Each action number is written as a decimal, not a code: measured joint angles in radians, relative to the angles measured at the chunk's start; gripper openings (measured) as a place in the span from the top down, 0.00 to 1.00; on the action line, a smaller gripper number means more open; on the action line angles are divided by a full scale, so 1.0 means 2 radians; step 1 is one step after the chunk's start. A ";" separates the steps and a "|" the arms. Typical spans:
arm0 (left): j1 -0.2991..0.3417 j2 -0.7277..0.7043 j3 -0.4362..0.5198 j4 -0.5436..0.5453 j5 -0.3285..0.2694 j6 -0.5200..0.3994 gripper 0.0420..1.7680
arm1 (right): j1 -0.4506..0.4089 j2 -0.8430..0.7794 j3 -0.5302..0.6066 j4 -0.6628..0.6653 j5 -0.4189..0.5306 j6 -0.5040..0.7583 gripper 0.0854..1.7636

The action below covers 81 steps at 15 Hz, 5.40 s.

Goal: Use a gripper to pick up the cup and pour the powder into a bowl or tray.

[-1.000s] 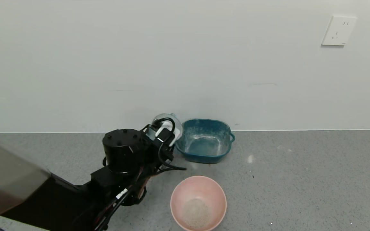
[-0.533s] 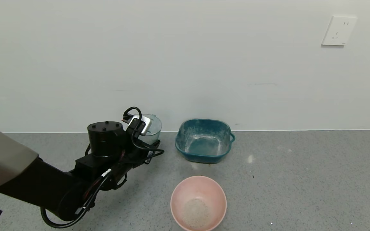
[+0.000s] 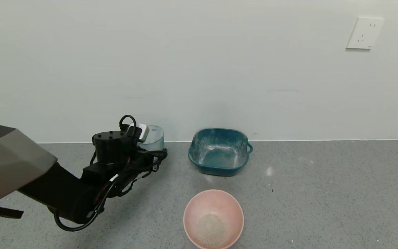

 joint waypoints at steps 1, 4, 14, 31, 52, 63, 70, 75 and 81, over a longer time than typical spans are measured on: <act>0.003 0.006 -0.003 -0.001 -0.002 -0.006 0.28 | 0.000 0.000 0.000 0.000 0.000 0.000 0.03; 0.006 0.025 -0.010 -0.019 -0.004 -0.010 0.28 | 0.000 0.000 0.000 0.000 0.000 0.000 0.03; 0.011 0.091 -0.018 -0.052 -0.003 -0.037 0.28 | 0.000 0.000 0.000 0.000 0.000 0.000 0.03; 0.013 0.121 -0.028 -0.052 0.002 -0.055 0.28 | 0.000 0.000 0.000 0.000 0.000 0.000 0.03; 0.012 -0.061 0.008 0.148 0.004 -0.051 0.05 | 0.000 0.000 0.000 0.000 0.000 0.000 0.03; 0.012 -0.438 0.065 0.379 0.014 -0.054 0.04 | 0.000 0.000 0.000 0.000 0.000 0.000 0.03; 0.012 -0.641 0.138 0.447 0.059 -0.053 0.03 | 0.000 0.000 0.000 0.000 0.000 0.000 0.03; 0.039 -0.751 0.153 0.501 0.096 -0.049 0.03 | 0.000 0.000 0.000 0.000 0.000 0.000 0.03; 0.106 -0.853 0.162 0.559 0.091 -0.019 0.03 | 0.000 0.000 0.000 0.000 0.000 0.000 0.03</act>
